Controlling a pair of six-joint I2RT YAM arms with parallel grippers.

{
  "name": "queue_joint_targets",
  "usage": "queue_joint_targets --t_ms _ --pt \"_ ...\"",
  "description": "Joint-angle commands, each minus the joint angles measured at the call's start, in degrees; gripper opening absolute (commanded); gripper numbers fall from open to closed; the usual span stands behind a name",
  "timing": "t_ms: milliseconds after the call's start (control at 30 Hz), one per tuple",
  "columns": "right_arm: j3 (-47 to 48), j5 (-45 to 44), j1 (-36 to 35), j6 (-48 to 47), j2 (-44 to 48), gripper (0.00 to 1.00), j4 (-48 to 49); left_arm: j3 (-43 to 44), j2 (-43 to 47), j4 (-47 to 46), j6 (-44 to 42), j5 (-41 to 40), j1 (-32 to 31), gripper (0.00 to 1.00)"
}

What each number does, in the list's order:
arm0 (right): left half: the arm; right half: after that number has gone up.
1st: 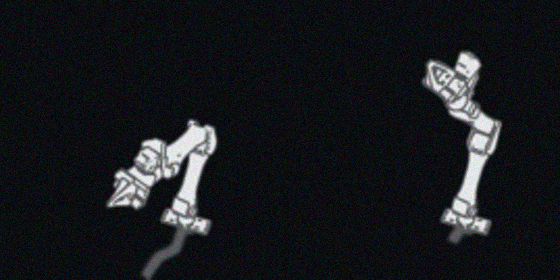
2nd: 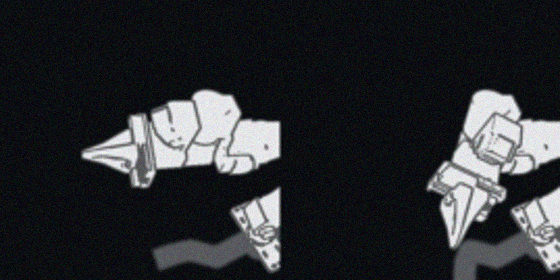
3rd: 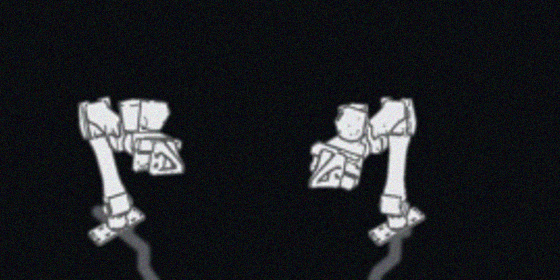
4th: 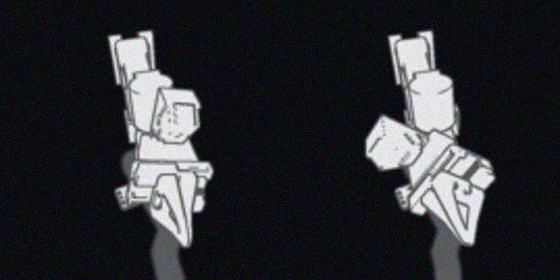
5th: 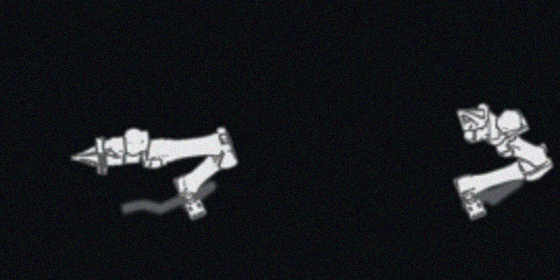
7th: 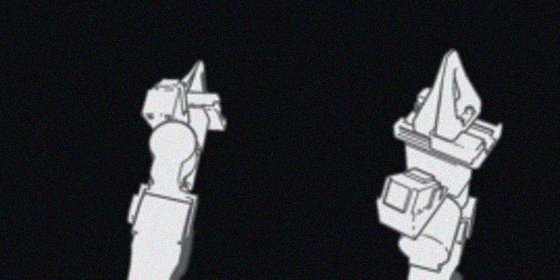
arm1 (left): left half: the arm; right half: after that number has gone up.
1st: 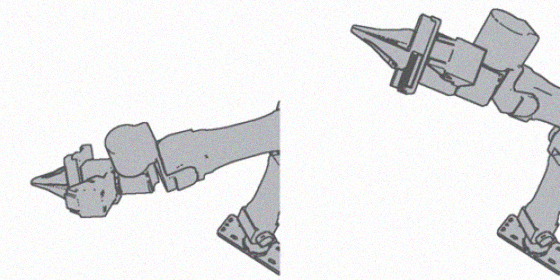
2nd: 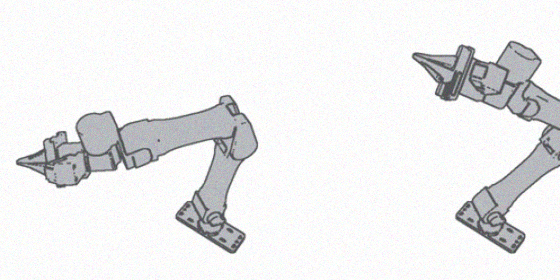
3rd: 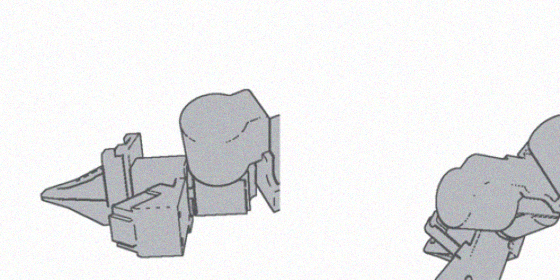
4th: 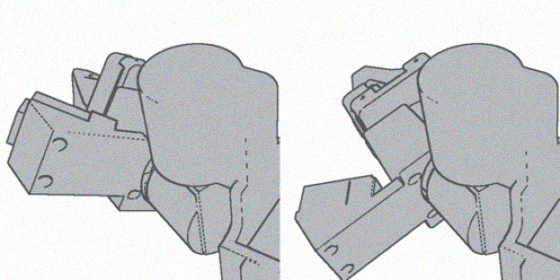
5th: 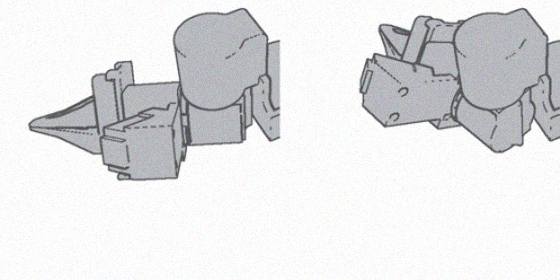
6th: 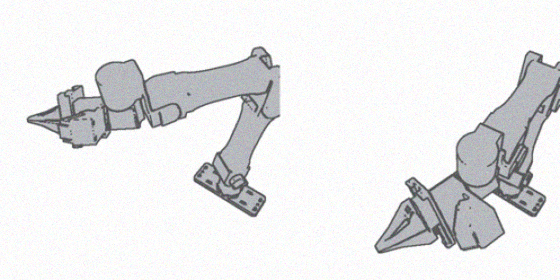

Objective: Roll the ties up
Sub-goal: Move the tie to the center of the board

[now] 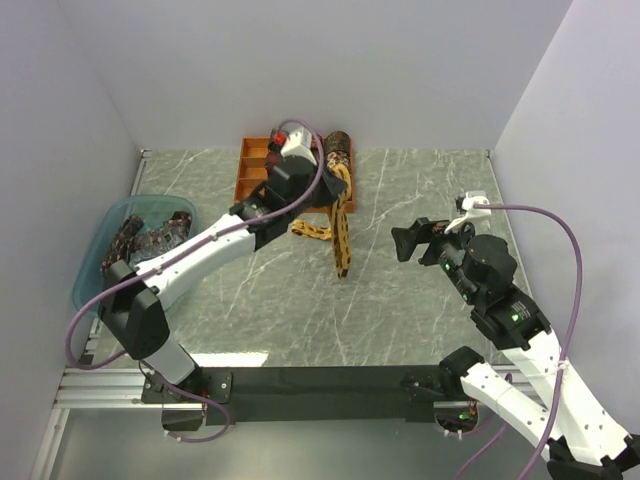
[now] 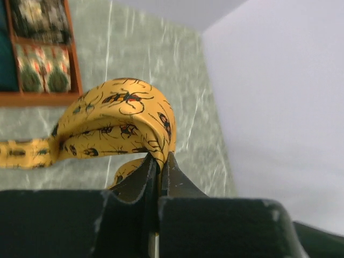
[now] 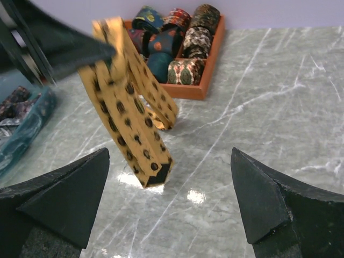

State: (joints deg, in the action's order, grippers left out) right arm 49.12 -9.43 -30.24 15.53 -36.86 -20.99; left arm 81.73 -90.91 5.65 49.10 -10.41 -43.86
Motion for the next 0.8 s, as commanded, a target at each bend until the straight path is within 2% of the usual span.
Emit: queue_joint_targets --t_ms 0,133,167,233,267,333,367,467,533,633,767 --pt "-1.4 -2.2 0.1 0.6 -0.1 1.00 -1.0 -5.4 -0.8 -10.3 2.9 6.1 -1.8 0.06" --pt "-2.5 -2.4 0.1 1.0 -1.0 1.00 -1.4 -9.5 -4.4 -16.7 2.0 10.0 -4.8 0.13" --pt "-2.9 -2.0 0.2 1.0 -1.3 1.00 -1.6 -10.3 -5.1 -18.9 2.7 12.0 -4.9 0.24" --pt "-3.3 -1.6 0.2 1.5 -2.2 1.00 -1.7 -11.5 -6.1 -19.4 2.1 14.8 -5.1 0.35" --pt "-3.9 -1.4 0.2 1.8 -2.5 1.00 -1.9 -11.7 -6.2 -18.1 0.3 15.3 -5.0 0.49" --pt "-4.7 -0.3 0.2 2.5 -3.5 1.00 -1.9 -11.9 -5.2 -16.6 -2.4 15.8 -5.1 0.65" --pt "-5.4 0.2 0.3 2.7 -3.9 1.00 -2.0 -12.2 -4.3 -15.7 -5.2 15.5 -5.1 0.80" --pt "-6.5 3.4 0.2 3.5 -5.6 1.00 -2.5 -14.5 0.2 -13.5 -11.4 11.8 -4.6 0.97" --pt "-6.7 5.1 0.2 4.3 -7.2 1.00 -2.7 -15.5 3.5 -11.0 -12.3 10.6 -3.5 0.99" --pt "-6.8 7.8 0.3 5.3 -9.3 1.00 -2.6 -17.6 4.9 -7.9 -10.2 8.4 3.0 0.98" --pt "-6.9 9.3 0.2 7.6 -12.7 1.00 -2.7 -15.5 0.1 -2.3 -9.8 8.2 8.3 0.94"
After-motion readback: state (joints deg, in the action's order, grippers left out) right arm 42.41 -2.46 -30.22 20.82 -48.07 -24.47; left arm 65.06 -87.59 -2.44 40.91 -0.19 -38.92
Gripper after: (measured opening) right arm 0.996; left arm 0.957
